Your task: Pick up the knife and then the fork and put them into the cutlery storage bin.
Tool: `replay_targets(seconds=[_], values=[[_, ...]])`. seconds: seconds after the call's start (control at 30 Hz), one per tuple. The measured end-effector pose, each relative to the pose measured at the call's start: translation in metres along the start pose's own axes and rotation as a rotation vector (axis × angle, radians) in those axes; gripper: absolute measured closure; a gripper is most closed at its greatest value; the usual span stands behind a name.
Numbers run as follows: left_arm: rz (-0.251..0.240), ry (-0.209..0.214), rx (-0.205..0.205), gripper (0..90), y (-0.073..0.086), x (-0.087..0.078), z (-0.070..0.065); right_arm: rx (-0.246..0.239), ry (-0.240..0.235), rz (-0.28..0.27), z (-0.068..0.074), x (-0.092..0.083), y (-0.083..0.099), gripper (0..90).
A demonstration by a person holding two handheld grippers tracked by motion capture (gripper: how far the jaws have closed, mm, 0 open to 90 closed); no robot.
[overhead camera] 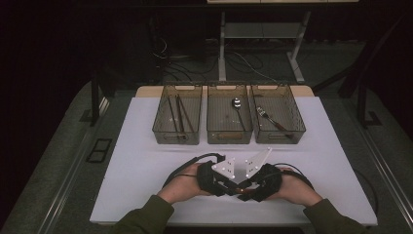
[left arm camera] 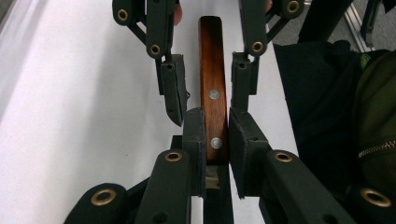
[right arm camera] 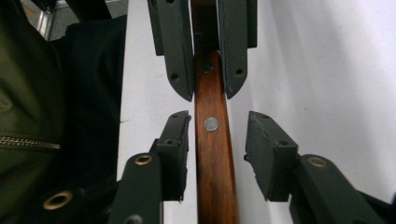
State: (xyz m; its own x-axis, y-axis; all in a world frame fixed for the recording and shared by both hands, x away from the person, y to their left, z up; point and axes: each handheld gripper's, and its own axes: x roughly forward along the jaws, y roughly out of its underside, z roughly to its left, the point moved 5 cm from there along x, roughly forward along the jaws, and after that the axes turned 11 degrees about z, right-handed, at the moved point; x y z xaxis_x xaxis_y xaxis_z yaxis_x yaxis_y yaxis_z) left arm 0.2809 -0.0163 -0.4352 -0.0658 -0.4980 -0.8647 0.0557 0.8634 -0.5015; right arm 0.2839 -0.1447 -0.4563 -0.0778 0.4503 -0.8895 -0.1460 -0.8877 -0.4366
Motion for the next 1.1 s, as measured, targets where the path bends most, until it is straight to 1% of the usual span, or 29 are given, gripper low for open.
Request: replay_targets(seconds=[0.07,0.13,0.2,0.23,0.27,0.37,0.4,0.47,0.5,0.53,0.57,0.63,0.73,0.77,0.8,0.83,0.87,0.97,1.0,1.07,1.1], values=[[0.002,-0.002,0.007,77.0,0.000,0.001,0.000,0.002,-0.006,0.001,0.001,0.000,0.000,63.4],[0.009,0.005,0.003,77.0,0.000,0.003,-0.001,-0.004,-0.011,0.000,0.002,0.001,-0.001,66.2],[0.013,0.003,0.007,77.0,-0.001,0.003,-0.002,-0.010,-0.011,0.003,0.003,0.002,-0.001,68.8],[0.015,0.003,0.014,77.0,-0.001,0.003,-0.002,-0.007,-0.012,0.005,0.003,0.002,-0.001,70.0],[0.007,0.002,0.009,77.0,-0.001,0.003,-0.003,-0.001,-0.020,0.011,0.004,0.002,-0.001,70.6],[0.008,-0.001,0.016,77.0,-0.001,0.002,-0.002,-0.024,-0.031,0.009,0.005,0.003,-0.001,74.5],[0.009,0.001,0.017,77.0,-0.001,0.002,-0.003,-0.027,-0.029,0.008,0.006,0.003,-0.002,74.8],[0.011,0.000,0.020,77.0,-0.001,0.001,-0.003,-0.018,-0.037,0.008,0.008,0.002,-0.002,75.2],[0.011,0.000,0.023,77.0,-0.001,0.001,-0.004,-0.032,-0.034,0.011,0.007,0.002,-0.002,75.4],[0.012,-0.006,0.026,77.0,-0.001,0.001,-0.004,-0.012,-0.052,0.005,0.010,0.002,-0.002,75.5],[0.012,-0.007,0.027,77.0,-0.001,0.001,-0.004,-0.015,-0.044,0.004,0.010,0.002,-0.003,75.6],[0.010,-0.006,0.029,76.9,-0.001,0.001,-0.004,-0.036,-0.020,0.004,0.007,0.002,-0.003,75.8],[0.004,-0.011,0.033,76.6,-0.001,0.001,-0.004,-0.028,-0.027,0.004,0.007,0.002,-0.002,75.8],[0.000,-0.028,0.033,75.7,0.000,0.001,-0.003,-0.022,-0.027,0.006,0.007,0.001,-0.002,75.8],[-0.009,-0.041,0.019,70.8,0.000,0.001,-0.002,-0.011,-0.028,0.000,0.007,0.001,-0.001,75.8],[-0.006,-0.046,0.009,65.5,0.002,0.000,-0.001,-0.008,-0.025,0.001,0.006,0.001,0.000,75.8],[-0.020,-0.058,-0.004,61.8,0.004,-0.001,0.000,-0.008,-0.020,0.002,0.005,0.001,0.001,75.8],[-0.068,-0.059,-0.078,53.0,0.014,-0.008,0.001,0.012,-0.027,0.004,0.004,0.000,0.004,75.8],[-0.089,-0.062,-0.103,51.3,0.018,-0.011,0.001,0.024,-0.023,0.007,0.003,-0.001,0.006,75.8],[-0.126,-0.072,-0.146,47.4,0.027,-0.017,0.002,0.019,0.000,0.013,-0.002,-0.002,0.010,75.7],[-0.142,-0.082,-0.163,46.9,0.032,-0.020,0.002,0.027,0.006,0.011,-0.004,-0.002,0.012,75.7]])
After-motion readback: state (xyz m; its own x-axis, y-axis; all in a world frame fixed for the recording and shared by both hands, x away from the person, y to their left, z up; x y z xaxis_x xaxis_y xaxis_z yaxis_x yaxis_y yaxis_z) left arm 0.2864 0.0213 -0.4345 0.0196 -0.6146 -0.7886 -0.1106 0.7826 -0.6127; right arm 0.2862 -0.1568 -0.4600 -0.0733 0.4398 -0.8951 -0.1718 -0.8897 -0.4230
